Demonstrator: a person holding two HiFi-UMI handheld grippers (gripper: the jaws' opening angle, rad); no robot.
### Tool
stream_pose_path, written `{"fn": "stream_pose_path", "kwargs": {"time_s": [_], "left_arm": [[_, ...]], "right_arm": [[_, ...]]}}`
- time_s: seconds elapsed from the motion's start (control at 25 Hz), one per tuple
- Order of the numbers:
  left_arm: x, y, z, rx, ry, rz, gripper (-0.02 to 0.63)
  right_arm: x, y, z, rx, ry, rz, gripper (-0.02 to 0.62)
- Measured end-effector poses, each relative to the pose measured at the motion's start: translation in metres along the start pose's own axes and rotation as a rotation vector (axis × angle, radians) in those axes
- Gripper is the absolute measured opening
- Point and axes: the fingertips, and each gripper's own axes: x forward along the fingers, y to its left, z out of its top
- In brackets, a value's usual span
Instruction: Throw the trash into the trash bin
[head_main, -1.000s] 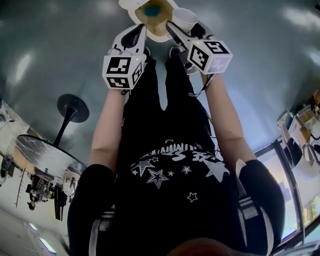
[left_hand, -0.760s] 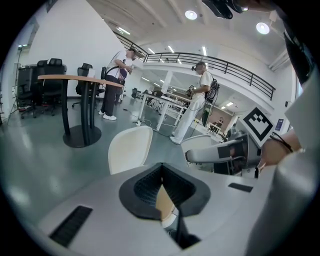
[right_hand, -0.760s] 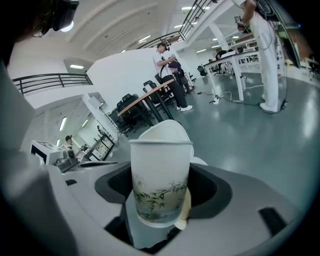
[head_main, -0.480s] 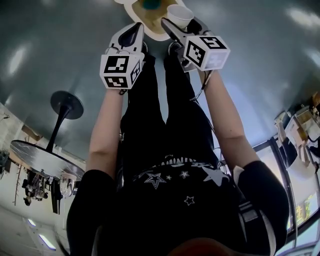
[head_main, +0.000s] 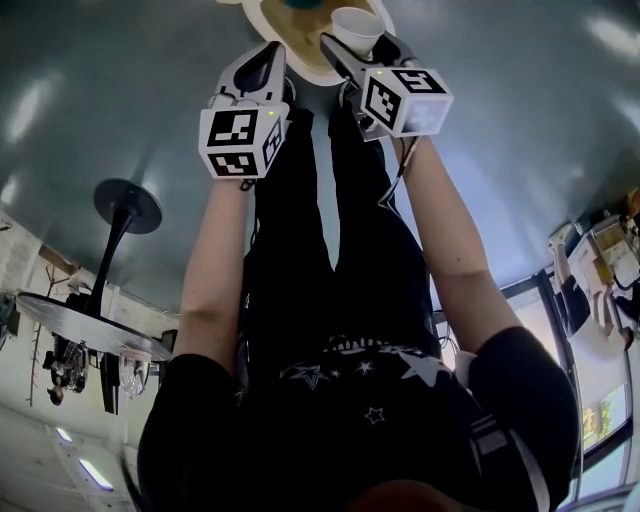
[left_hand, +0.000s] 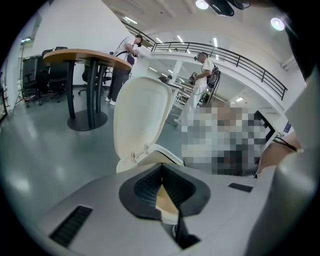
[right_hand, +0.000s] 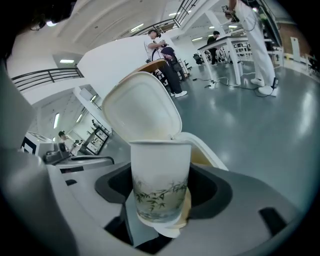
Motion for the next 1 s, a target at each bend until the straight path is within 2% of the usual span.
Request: {"fn": "stream_pose_path", "kwargs": {"time_s": [0.64,0.84,1.0], "left_arm": [[0.040,0.008,-0.032,-0.022,0.068,0.024,0.011],[0.039,0.005,-0.037,-0.020,0.080,0.023,0.011],[0.038,0.003,-0.039,-0.019,0.082,0.018,0.011]], "right_arm": [[0.039,-0.042,-0.032,0.020,0.095,-0.050,0.316],[0.038,-0.041,-0.035,0.026,0.088,-0.040,0.319],[0.036,-0.040,-0.035,0.015,0.081,-0.040,0.351]]}}
